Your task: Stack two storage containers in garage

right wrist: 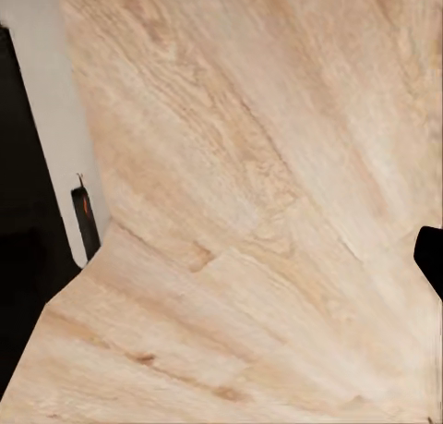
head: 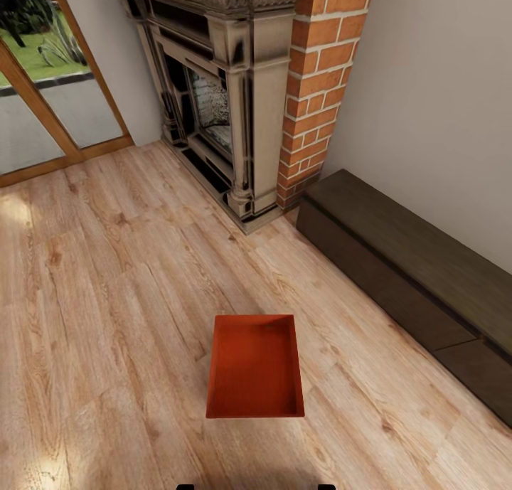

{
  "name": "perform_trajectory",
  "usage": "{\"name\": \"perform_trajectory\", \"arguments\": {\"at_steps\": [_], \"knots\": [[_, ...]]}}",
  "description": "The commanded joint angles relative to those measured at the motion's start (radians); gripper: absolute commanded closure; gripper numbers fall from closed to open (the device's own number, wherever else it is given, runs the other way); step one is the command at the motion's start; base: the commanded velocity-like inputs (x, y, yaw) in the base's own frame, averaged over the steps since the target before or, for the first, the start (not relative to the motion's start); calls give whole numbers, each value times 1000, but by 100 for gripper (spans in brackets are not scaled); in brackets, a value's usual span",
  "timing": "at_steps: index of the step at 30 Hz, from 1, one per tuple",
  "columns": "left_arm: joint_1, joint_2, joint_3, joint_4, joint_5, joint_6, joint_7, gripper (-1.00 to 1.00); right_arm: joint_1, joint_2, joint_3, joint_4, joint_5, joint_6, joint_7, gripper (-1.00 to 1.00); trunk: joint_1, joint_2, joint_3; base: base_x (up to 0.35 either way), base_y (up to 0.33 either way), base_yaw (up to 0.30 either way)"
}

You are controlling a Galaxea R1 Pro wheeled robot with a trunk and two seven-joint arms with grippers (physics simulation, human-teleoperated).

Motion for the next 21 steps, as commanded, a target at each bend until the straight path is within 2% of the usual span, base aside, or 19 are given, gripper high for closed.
{"name": "perform_trajectory", "arguments": {"at_steps": [1,3,5,8,10,12,14,16,17,19,21], "knots": [[0,12,-3,-7,25,11,3,-100,-12,-2,6,-5,-12,-4,-16,-100,0,0,-1,0,0,0],[-4,38,1,-19,62,45,3,-100,-50,-7,3,-13,-14,-8,-56,-100,0,0,-1,0,0,0],[-10,53,4,-26,81,78,2,-100,-92,-9,1,-17,-16,-11,-95,-100,0,0,-1,0,0,0],[-18,61,5,-27,89,119,2,-100,-152,-8,0,-20,-17,-14,-127,-100,0,0,-1,0,0,0],[-53,58,5,-31,87,181,4,-100,-231,-1,-3,-21,-17,-25,-149,-100,0,0,-1,0,0,0],[-80,56,5,-31,87,200,5,-100,-265,5,-4,-20,-18,-27,-160,-100,0,0,-1,0,0,0],[-155,41,5,-23,89,220,7,-100,-329,24,-4,-14,-19,-30,-184,-100,0,0,-1,0,0,0],[-191,29,5,-20,90,226,11,-100,-353,41,-4,-12,-19,-30,-194,-100,0,0,-1,0,0,0],[-222,12,4,-17,90,230,24,-100,-371,60,-3,-11,-18,-31,-200,-100,0,0,-1,0,0,0],[-249,-7,4,-16,89,233,47,-100,-387,78,-3,-10,-17,-32,-205,-100,0,0,-1,0,0,0],[-286,-41,3,-17,86,235,97,-100,-406,102,-2,-10,-15,-33,-208,-100,0,0,-1,0,0,0]]}}
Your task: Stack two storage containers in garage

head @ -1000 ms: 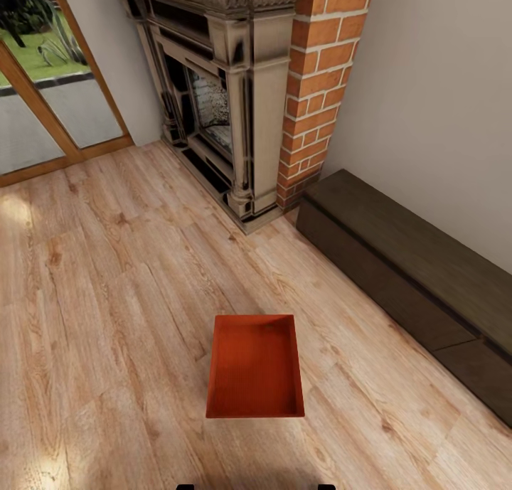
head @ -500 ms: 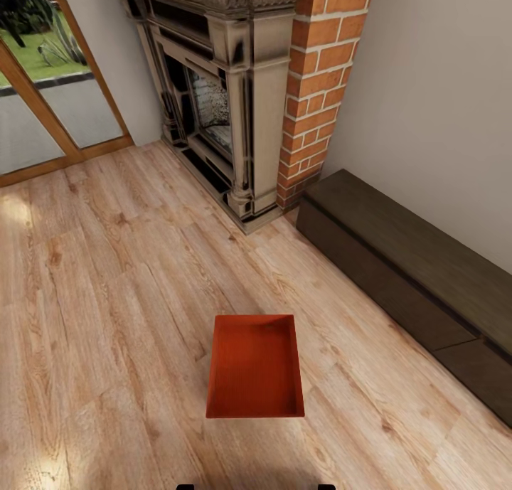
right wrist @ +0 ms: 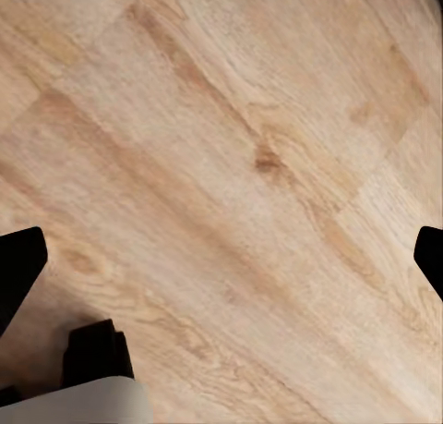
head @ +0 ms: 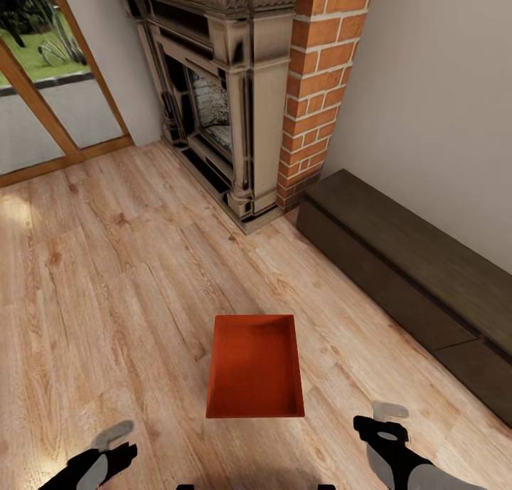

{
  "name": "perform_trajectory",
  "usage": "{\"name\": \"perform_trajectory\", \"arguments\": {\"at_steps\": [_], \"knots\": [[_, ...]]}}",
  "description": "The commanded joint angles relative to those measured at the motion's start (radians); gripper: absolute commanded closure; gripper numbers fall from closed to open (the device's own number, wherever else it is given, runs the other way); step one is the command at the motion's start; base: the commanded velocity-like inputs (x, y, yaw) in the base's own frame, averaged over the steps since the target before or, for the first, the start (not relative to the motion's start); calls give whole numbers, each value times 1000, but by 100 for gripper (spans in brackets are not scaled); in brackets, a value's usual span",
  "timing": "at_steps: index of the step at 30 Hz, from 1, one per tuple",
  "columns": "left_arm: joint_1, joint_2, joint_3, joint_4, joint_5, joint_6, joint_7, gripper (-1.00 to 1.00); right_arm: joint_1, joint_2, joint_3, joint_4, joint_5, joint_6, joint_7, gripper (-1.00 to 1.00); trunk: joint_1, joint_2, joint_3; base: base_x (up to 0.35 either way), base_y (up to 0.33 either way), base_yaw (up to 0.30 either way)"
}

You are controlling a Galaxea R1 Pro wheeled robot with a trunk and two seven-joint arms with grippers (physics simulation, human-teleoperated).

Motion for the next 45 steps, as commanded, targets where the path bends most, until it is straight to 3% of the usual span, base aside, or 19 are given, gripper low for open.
{"name": "perform_trajectory", "arguments": {"at_steps": [1,8,11,13,15,16,18,21,24,25,28,45], "knots": [[-22,-26,-5,-4,5,6,40,-100,-8,16,8,0,-9,-4,-4,-100,0,0,-1,0,0,0],[-96,-141,-11,1,-28,20,99,-100,-21,90,13,1,-6,-23,-5,-100,0,0,-1,0,0,0],[-108,-200,-13,1,-89,24,106,-100,-22,137,19,1,5,-47,-4,-100,0,0,-1,0,0,0],[-111,-221,-13,0,-135,18,107,-100,-22,167,22,1,23,-57,-3,-100,0,0,-1,0,0,0],[-113,-235,-13,-3,-180,-13,109,-100,-22,192,22,1,64,-65,-1,-100,0,0,-1,0,0,0],[-114,-241,-13,-8,-203,-69,110,-100,-22,206,18,1,114,-71,-1,-100,0,0,-1,0,0,0],[-114,-245,-13,-14,-213,-103,110,-100,-21,211,16,2,152,-87,0,-100,0,0,-1,0,0,0],[-114,-254,-14,-18,-221,-120,109,-100,-21,213,15,6,170,-116,7,-100,0,0,-1,0,0,0],[-114,-259,-15,-21,-270,-133,110,-100,-20,215,13,27,168,-134,9,-100,0,0,-1,0,0,0],[-114,-259,-15,-20,-304,-138,111,-100,-20,215,12,31,166,-135,7,-100,0,0,-1,0,0,0],[-114,-258,-14,-20,-329,-144,111,-100,-20,214,10,34,164,-136,5,-100,0,0,-1,0,0,0],[-114,-258,-13,-21,-347,-149,112,-100,-20,212,6,36,164,-137,9,-100,0,0,-1,0,0,55]]}}
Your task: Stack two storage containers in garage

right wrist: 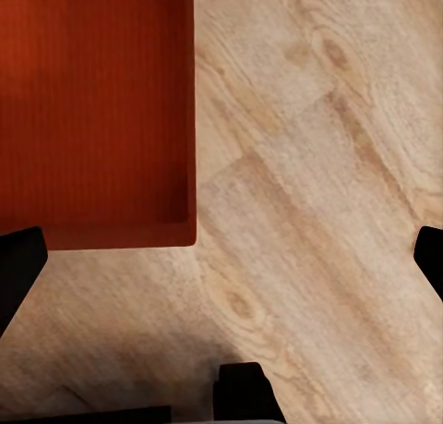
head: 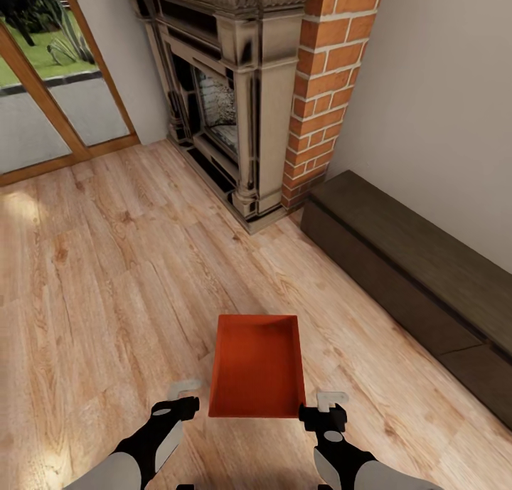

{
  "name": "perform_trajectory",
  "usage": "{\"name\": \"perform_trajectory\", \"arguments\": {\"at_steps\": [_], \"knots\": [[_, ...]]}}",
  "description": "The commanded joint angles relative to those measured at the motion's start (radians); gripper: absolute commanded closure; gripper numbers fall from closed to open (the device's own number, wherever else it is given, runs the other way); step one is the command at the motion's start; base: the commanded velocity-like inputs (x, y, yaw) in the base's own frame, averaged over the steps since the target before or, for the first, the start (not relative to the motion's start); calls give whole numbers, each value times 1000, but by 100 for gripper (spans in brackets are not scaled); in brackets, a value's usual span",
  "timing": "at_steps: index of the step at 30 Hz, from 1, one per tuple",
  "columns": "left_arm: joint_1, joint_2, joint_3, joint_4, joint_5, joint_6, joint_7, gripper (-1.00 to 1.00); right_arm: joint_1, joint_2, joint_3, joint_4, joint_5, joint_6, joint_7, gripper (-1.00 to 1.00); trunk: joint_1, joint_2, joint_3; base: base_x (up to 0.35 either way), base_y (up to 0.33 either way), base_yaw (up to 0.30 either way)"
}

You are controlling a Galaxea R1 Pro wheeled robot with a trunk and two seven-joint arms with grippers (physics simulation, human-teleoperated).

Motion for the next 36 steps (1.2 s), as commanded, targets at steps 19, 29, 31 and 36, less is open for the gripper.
{"name": "perform_trajectory", "arguments": {"at_steps": [19,29,31,36], "knots": [[0,0,-4,-2,9,4,13,-100,-1,0,8,1,-10,-5,0,-100,0,0,-1,0,0,0],[0,0,-4,-2,9,4,12,-100,-1,0,9,1,-9,-7,8,-100,0,0,-1,0,0,0],[0,0,-5,-2,9,3,12,-100,-1,-1,9,1,-9,-12,20,-100,0,0,-1,0,0,0],[0,0,-5,-2,9,3,12,-100,-1,-8,9,2,-11,-41,80,-100,0,0,-1,0,0,0]]}}
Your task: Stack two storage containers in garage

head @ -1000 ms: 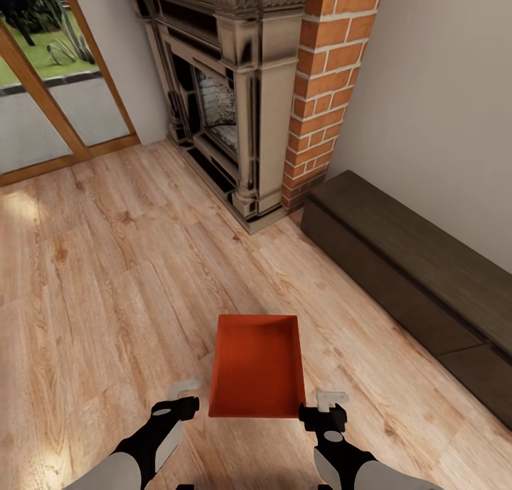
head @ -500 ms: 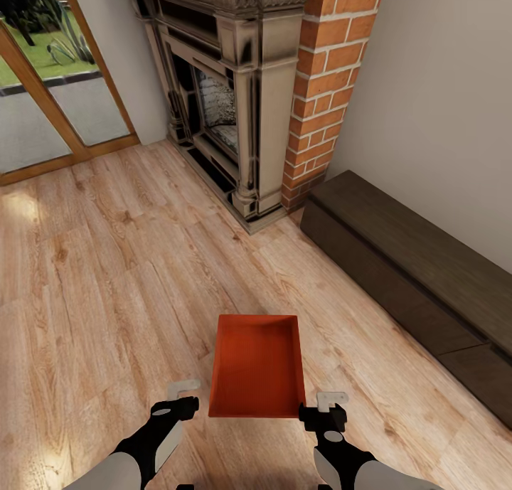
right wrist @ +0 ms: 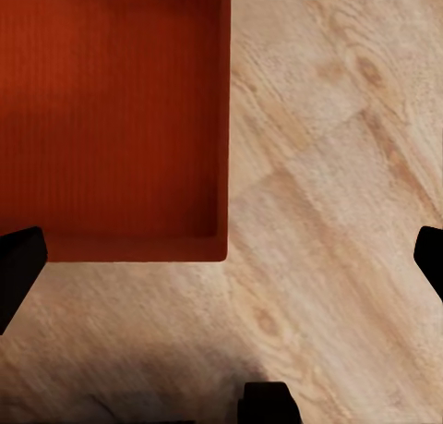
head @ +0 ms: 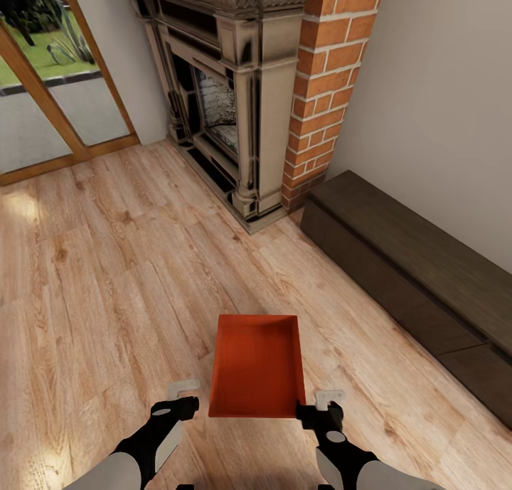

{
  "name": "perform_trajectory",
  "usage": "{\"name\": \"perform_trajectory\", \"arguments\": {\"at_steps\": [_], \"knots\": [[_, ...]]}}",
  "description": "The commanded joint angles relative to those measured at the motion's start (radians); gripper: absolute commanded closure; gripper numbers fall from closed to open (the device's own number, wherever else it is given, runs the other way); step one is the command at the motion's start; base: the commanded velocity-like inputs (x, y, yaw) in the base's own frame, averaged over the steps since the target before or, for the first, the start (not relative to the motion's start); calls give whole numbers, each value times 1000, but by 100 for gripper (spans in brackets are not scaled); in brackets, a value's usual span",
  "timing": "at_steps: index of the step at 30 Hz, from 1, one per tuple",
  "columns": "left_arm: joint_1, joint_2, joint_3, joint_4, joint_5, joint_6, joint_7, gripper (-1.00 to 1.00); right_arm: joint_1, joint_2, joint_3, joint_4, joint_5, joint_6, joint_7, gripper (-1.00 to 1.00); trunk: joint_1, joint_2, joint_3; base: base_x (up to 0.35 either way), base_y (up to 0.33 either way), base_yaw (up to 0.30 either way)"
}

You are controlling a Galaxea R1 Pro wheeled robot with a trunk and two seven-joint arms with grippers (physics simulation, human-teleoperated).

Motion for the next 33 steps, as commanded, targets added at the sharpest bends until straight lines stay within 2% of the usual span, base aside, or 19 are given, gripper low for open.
{"name": "perform_trajectory", "arguments": {"at_steps": [1,5,17,33], "knots": [[0,0,-6,-2,9,5,6,-100,-1,-1,9,1,-10,-8,10,-100,0,0,-1,0,0,0],[0,0,-6,-2,9,5,5,-100,-1,-3,9,1,-10,-14,31,-100,0,0,-1,18,0,0],[0,0,-9,-2,8,5,4,-100,-1,-4,9,1,-10,-15,35,-100,0,0,-1,137,0,0],[0,-1,-1,-2,9,5,9,-100,-1,-4,9,1,-10,-15,35,-100,0,0,-1,9,0,0]]}}
